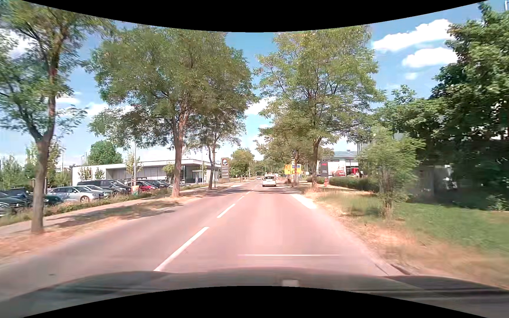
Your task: Follow the waypoints while adhering to traffic rules and regulations
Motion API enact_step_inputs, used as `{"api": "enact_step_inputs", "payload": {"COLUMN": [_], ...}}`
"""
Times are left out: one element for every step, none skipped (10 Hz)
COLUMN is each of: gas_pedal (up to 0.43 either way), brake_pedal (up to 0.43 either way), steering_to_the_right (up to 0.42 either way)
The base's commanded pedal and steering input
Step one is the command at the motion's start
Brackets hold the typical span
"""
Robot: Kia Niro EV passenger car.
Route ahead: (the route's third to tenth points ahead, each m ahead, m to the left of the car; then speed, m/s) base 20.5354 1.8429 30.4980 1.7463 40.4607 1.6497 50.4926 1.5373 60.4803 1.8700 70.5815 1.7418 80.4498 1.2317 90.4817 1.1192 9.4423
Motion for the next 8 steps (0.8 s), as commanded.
{"api": "enact_step_inputs", "payload": {"gas_pedal": [0.008, 0.008, 0.008, 0.008, 0.02, 0.047, 0.059, 0.059], "brake_pedal": [0.0, 0.0, 0.0, 0.0, 0.0, 0.0, 0.0, 0.0], "steering_to_the_right": [-0.002, -0.002, -0.002, -0.002, -0.001, -0.001, -0.001, -0.001]}}
